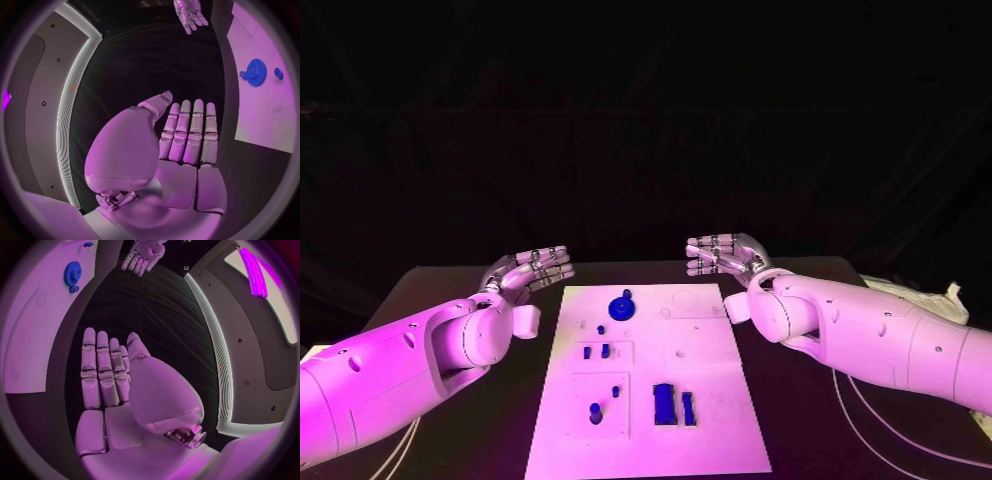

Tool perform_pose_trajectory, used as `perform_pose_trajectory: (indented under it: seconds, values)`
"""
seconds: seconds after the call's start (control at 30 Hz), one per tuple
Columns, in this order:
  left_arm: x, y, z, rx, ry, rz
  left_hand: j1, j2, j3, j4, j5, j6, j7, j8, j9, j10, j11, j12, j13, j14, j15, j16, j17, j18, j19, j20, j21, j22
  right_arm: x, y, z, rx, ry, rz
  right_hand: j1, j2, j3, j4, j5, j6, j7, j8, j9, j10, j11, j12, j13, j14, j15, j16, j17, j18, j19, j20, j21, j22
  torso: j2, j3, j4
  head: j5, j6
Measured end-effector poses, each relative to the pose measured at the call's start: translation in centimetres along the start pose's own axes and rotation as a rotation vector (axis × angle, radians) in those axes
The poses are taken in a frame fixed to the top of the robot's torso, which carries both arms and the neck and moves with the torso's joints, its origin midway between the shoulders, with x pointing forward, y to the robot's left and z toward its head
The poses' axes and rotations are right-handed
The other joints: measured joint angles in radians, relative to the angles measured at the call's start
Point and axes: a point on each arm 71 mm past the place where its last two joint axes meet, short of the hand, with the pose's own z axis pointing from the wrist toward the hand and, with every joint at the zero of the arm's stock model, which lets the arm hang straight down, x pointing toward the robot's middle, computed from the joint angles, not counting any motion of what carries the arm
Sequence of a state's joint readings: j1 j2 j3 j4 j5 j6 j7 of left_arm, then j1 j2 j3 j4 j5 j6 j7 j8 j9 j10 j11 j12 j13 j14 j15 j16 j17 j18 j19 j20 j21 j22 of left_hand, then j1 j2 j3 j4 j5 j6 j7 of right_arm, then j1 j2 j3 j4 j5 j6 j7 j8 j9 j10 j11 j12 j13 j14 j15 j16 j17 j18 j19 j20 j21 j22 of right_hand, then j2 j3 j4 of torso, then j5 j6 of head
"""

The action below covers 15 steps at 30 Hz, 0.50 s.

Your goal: Assemble the parts on the task board

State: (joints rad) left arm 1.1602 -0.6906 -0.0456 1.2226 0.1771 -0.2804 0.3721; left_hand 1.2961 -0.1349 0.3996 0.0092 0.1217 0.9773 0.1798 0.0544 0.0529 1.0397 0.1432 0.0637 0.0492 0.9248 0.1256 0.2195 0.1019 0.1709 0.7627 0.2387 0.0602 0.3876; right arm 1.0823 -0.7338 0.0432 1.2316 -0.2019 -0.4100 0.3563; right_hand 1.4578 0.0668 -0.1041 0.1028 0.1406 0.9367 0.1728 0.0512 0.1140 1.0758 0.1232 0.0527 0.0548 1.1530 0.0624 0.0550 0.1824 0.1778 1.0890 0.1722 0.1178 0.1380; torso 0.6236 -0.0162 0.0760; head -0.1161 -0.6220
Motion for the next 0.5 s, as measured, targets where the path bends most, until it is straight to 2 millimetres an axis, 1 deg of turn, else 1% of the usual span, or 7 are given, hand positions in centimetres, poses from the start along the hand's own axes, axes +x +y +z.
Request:
perform_pose_trajectory:
  seconds: [0.07,0.13,0.23,0.33,0.37,0.43,0.5]
  values:
    - [-0.1,0.0,-0.1,-0.001,-0.002,0.001,-0.102,0.011,-0.031,-0.003,-0.011,-0.075,-0.014,-0.015,-0.014,-0.08,-0.012,-0.017,-0.013,-0.071,-0.009,-0.017,-0.012,0.0,-0.058,-0.018,-0.016,-0.03,0.0,0.0,-0.1,0.001,-0.001,0.0,-0.114,-0.018,0.01,-0.01,-0.012,-0.072,-0.014,-0.014,-0.009,-0.083,-0.01,-0.014,-0.015,-0.089,-0.017,-0.015,-0.014,-0.006,-0.084,-0.014,-0.01,-0.011,0.0,0.0,-0.0012,0.002,0.0]
    - [0.0,0.1,-0.3,-0.005,-0.002,0.0,-0.193,0.021,-0.059,-0.004,-0.019,-0.144,-0.027,-0.025,-0.025,-0.153,-0.021,-0.03,-0.023,-0.136,-0.018,-0.032,-0.034,-0.016,-0.112,-0.035,-0.028,-0.057,0.2,0.0,-0.3,0.004,0.002,0.003,-0.216,-0.031,0.031,-0.031,-0.021,-0.138,-0.026,-0.024,-0.017,-0.158,-0.019,-0.025,-0.026,-0.17,-0.029,-0.026,-0.027,-0.024,-0.161,-0.026,-0.019,-0.021,-0.002,0.0,-0.0041,0.008,0.0]
    - [0.5,0.6,-0.8,-0.015,0.003,-0.002,-0.32,0.034,-0.098,-0.006,-0.04,-0.24,-0.044,-0.036,-0.036,-0.255,-0.036,-0.043,-0.033,-0.227,-0.033,-0.054,-0.06,-0.031,-0.187,-0.059,-0.041,-0.095,1.3,-0.1,-0.9,0.009,0.015,0.016,-0.358,-0.044,0.058,-0.058,-0.035,-0.23,-0.043,-0.033,-0.047,-0.263,-0.036,-0.034,-0.037,-0.282,-0.042,-0.034,-0.045,-0.034,-0.267,-0.043,-0.045,-0.034,-0.011,0.0012,-0.0117,0.024,0.003]
    - [1.2,1.1,-1.4,-0.02,0.003,0.001,-0.441,0.062,-0.136,-0.007,-0.072,-0.331,-0.062,-0.042,-0.042,-0.352,-0.051,-0.05,-0.04,-0.314,-0.067,-0.075,-0.077,-0.04,-0.258,-0.082,-0.047,-0.131,2.7,0.1,-1.6,0.007,0.027,0.036,-0.496,-0.054,0.077,-0.077,-0.057,-0.318,-0.059,-0.038,-0.074,-0.364,-0.069,-0.041,-0.045,-0.391,-0.051,-0.041,-0.062,-0.041,-0.371,-0.059,-0.075,-0.056,-0.026,0.0045,-0.0259,0.049,0.008]
    - [1.6,1.3,-1.8,-0.02,0.002,0.004,-0.481,0.074,-0.148,-0.008,-0.08,-0.361,-0.067,-0.044,-0.044,-0.384,-0.063,-0.052,-0.041,-0.342,-0.077,-0.081,-0.081,-0.047,-0.282,-0.089,-0.049,-0.143,3.4,0.2,-2.1,0.006,0.03,0.047,-0.538,-0.056,0.081,-0.081,-0.069,-0.346,-0.064,-0.038,-0.081,-0.396,-0.077,-0.042,-0.046,-0.425,-0.052,-0.041,-0.068,-0.055,-0.402,-0.064,-0.081,-0.068,-0.031,0.0057,-0.0306,0.057,0.01]
    - [2.2,1.6,-2.4,-0.019,-0.003,0.012,-0.543,0.09,-0.167,-0.008,-0.092,-0.408,-0.075,-0.044,-0.047,-0.434,-0.083,-0.053,-0.043,-0.386,-0.09,-0.092,-0.087,-0.047,-0.318,-0.1,-0.049,-0.162,4.4,0.3,-2.9,0.006,0.032,0.064,-0.607,-0.059,0.087,-0.087,-0.088,-0.391,-0.073,-0.043,-0.09,-0.447,-0.09,-0.042,-0.048,-0.48,-0.055,-0.047,-0.076,-0.055,-0.454,-0.072,-0.092,-0.086,-0.043,0.0084,-0.0426,0.076,0.014]
    - [3.0,1.9,-3.2,-0.015,-0.011,0.025,-0.602,0.102,-0.186,-0.009,-0.1,-0.453,-0.084,-0.044,-0.048,-0.482,-0.1,-0.053,-0.044,-0.429,-0.1,-0.101,-0.091,-0.062,-0.353,-0.111,-0.051,-0.18,5.5,0.4,-3.8,0.006,0.025,0.084,-0.674,-0.061,0.091,-0.091,-0.103,-0.433,-0.086,-0.044,-0.097,-0.497,-0.1,-0.042,-0.05,-0.533,-0.057,-0.047,-0.085,-0.064,-0.503,-0.086,-0.098,-0.101,-0.053,0.0105,-0.0512,0.09,0.017]
